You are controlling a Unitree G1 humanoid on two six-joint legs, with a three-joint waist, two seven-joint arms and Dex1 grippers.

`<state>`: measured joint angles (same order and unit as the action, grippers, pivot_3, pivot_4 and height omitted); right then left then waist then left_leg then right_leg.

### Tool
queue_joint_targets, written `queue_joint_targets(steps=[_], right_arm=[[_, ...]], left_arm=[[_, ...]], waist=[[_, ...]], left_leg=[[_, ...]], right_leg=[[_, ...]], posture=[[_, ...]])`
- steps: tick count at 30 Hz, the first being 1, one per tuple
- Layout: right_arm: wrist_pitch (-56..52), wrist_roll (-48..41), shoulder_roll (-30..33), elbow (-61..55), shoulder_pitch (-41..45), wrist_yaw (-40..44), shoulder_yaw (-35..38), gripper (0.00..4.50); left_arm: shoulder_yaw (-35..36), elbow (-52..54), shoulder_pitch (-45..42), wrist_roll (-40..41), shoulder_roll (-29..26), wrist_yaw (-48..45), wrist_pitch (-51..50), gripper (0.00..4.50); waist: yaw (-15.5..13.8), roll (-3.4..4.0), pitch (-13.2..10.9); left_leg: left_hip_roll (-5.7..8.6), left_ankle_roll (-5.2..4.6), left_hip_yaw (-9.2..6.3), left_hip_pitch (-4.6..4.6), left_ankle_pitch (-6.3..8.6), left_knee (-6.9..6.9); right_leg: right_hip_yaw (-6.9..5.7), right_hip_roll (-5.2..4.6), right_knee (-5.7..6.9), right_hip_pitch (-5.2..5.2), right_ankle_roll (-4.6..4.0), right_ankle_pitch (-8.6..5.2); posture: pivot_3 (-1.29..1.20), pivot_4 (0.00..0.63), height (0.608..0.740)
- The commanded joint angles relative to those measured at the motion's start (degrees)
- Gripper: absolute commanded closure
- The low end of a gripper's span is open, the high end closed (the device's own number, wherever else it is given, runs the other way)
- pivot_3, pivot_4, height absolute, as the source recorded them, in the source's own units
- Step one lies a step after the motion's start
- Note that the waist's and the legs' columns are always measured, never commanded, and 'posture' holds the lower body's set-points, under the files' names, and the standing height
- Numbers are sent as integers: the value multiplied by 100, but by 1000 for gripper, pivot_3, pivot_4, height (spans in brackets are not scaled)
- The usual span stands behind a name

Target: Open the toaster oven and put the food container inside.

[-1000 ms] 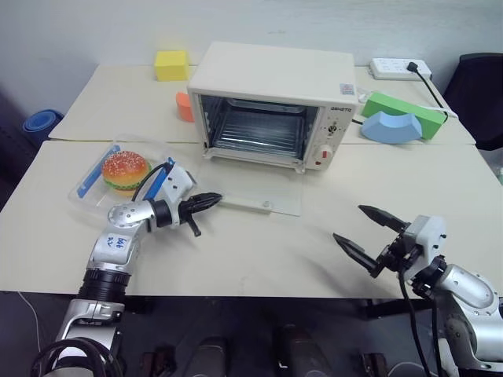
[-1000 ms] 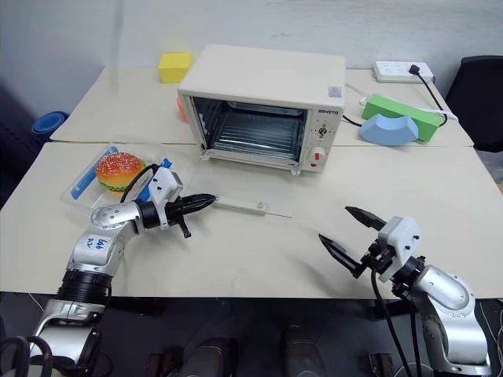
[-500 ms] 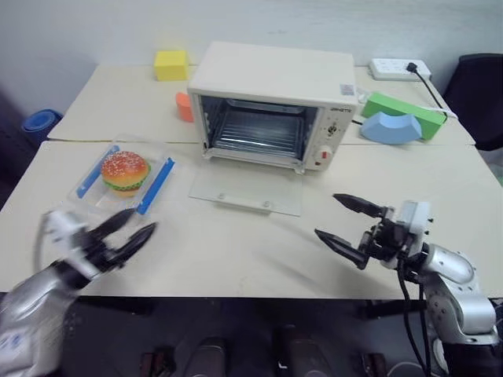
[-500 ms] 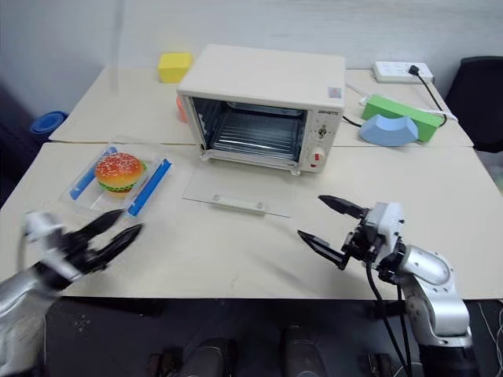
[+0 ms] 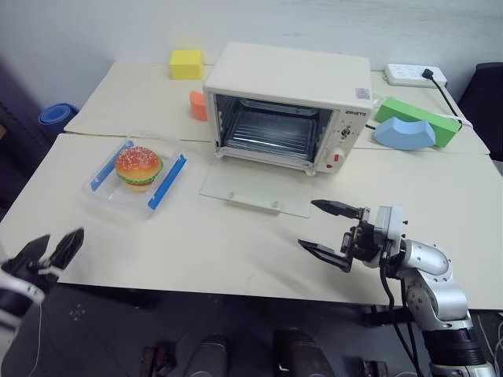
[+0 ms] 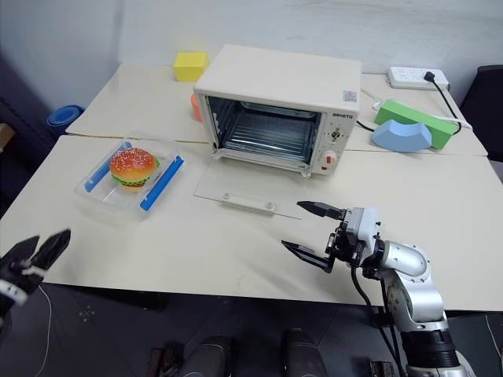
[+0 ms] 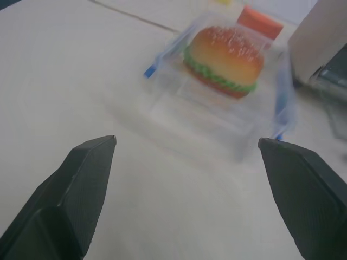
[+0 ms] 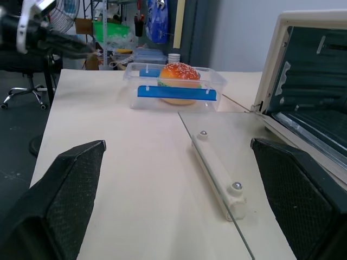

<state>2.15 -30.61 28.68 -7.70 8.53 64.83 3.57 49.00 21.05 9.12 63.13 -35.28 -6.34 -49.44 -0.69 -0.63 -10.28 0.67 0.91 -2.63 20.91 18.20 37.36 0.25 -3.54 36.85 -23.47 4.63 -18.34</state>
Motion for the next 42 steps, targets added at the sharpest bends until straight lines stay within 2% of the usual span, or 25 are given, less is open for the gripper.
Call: queue_joint_targets(steps=[1, 4, 6, 11, 13, 14, 17, 23, 28, 32, 35, 39, 42], right_arm=[[-13, -76, 63, -87, 86, 43, 49, 0], [-14, -52, 46, -102, 83, -1, 51, 0], [-8, -31, 23, -155, 43, -37, 25, 0], [185, 56, -65, -219, 117, -143, -20, 0], [333, 78, -116, -253, 175, -156, -31, 0], [369, 58, -131, -295, 183, -128, -53, 0], [395, -26, -207, -428, 190, -160, -83, 0], [444, 55, -370, -529, 211, -346, -89, 0], [442, 103, -326, -515, 141, -413, -55, 0], [452, 144, -279, -486, 118, -465, 0, 0], [451, 149, -232, -471, 66, -481, 54, 0], [477, 149, -141, -502, -96, -507, 145, 0], [527, 165, -92, -539, -245, -558, 229, 0]], left_arm=[[53, -196, -541, 1203, -218, 1983, -860, 34], [-280, -649, -1063, 1925, -541, 3053, -1341, 34], [-471, -998, -1449, 2078, -593, 3612, -1389, 34], [-845, -1854, -2280, 2263, -598, 4020, -1372, 34], [-944, -2117, -2434, 2083, -707, 4018, -1429, 34], [-966, -2216, -2452, 1981, -797, 3985, -1468, 410], [-1039, -2418, -2495, 1741, -1033, 3833, -1550, 1118], [-1095, -2704, -2744, 1412, -1397, 3309, -1638, 2886], [-1330, -2828, -3043, 945, -2014, 2397, -1840, 4225], [-1792, -2942, -3544, 532, -2607, 1446, -2090, 4367], [-2230, -3077, -4113, 278, -2801, 947, -2308, 4367], [-3075, -3022, -4927, -109, -2707, 343, -2683, 4367], [-3716, -3077, -5681, -481, -2286, 51, -2798, 4367]], waist=[[46, 0, 0], [93, 0, 0], [82, 0, 0], [77, -2, 1], [82, -2, 1], [93, -2, 1], [112, -3, 2], [90, -4, 2], [94, -5, 2], [92, -9, 1], [91, -9, 1], [69, -10, 1], [76, -10, 1]], left_leg=[[0, 2, 0, 0, 1, 0], [0, 7, 3, -3, 1, -3], [0, 12, 2, -3, -1, -2], [6, 38, 3, -2, -16, 2], [8, 42, 3, 1, -18, 3], [8, 43, 4, 1, -18, 4], [5, 50, 7, 2, -20, -2], [5, 52, 8, 4, -21, 0], [6, 52, 8, 6, -21, -4], [6, 54, 5, 17, -22, -2], [11, 52, 6, 17, -21, -4], [15, 51, 3, 18, -22, -2], [18, 49, 5, 21, -22, 0]], right_leg=[[0, 1, 2, -1, 0, 0], [2, 6, 10, -6, 0, 0], [1, 8, 13, -9, 0, 0], [0, 7, 16, -10, 0, 0], [-1, 7, 16, -11, 0, 0], [0, 7, 16, -12, 0, 0], [1, 11, 15, -18, 0, -1], [2, 9, 15, -20, -1, -1], [2, 9, 14, -23, -1, -1], [0, 8, 13, -29, -2, -1], [0, 5, 12, -29, -2, -1], [-2, 2, 13, -27, -1, -1], [1, 2, 17, -29, -1, -1]], posture=[[0, 150, 740], [0, 150, 740], [0, 150, 740], [0, 150, 740], [0, 150, 740], [0, 150, 740], [0, 150, 740], [0, 150, 740], [0, 150, 740], [0, 150, 740], [0, 150, 740], [0, 150, 740], [0, 150, 740]])
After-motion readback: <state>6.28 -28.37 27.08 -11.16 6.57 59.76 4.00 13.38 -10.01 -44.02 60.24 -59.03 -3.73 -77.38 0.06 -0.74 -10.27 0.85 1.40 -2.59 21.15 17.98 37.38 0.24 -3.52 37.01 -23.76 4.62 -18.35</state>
